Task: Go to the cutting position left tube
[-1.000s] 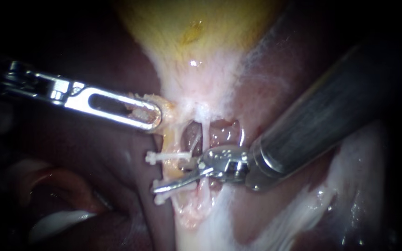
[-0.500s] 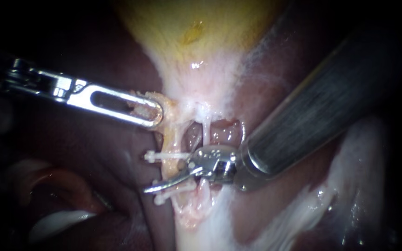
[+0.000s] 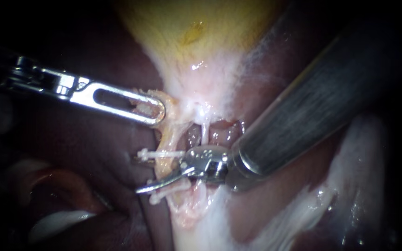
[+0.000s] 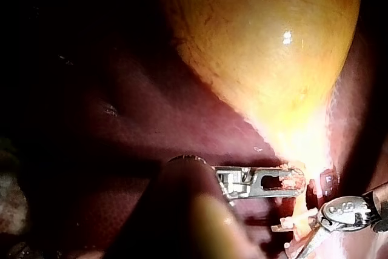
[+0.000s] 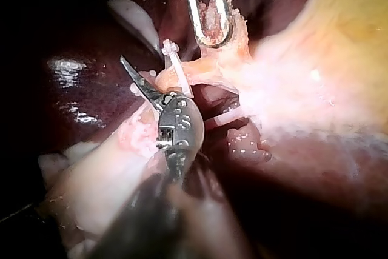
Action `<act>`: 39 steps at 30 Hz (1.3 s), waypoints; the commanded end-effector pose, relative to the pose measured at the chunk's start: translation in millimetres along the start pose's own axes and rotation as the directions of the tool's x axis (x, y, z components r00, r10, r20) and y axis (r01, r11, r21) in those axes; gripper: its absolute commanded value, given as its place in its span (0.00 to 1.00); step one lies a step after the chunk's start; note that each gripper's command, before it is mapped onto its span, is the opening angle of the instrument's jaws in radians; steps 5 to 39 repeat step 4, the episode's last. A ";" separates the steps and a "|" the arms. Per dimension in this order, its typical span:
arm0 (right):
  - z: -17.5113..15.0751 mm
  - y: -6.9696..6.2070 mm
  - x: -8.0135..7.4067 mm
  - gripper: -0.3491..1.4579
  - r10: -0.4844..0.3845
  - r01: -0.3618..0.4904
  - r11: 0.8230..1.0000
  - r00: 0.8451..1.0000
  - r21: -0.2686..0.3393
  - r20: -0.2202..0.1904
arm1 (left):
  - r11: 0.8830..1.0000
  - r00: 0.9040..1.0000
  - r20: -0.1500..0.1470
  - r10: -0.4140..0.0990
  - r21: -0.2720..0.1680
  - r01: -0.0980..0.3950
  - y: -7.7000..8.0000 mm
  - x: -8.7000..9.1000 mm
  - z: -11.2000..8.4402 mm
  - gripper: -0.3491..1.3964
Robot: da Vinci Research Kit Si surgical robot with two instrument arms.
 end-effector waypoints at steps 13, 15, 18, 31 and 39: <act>-0.1 -0.1 0.0 0.97 0.000 0.000 1.000 1.000 0.000 0.000 | 1.000 1.000 0.000 0.001 0.000 -0.001 0.0 0.0 0.0 0.00; -0.1 -0.1 0.0 0.97 0.000 0.000 1.000 1.000 0.000 0.000 | 1.000 1.000 0.000 0.001 0.000 -0.001 0.0 0.0 0.0 0.00; -0.1 -0.1 0.0 0.97 0.000 0.000 1.000 1.000 0.000 0.000 | 1.000 1.000 0.000 0.001 0.000 -0.001 0.0 0.0 0.0 0.00; -0.1 -0.1 0.0 0.97 0.000 0.000 1.000 1.000 0.000 0.000 | 1.000 1.000 0.000 0.001 0.000 -0.001 0.0 0.0 0.0 0.00; -0.1 -0.1 0.0 0.97 0.000 0.000 1.000 1.000 0.000 0.000 | 1.000 1.000 0.000 0.001 0.000 -0.001 0.0 0.0 0.0 0.00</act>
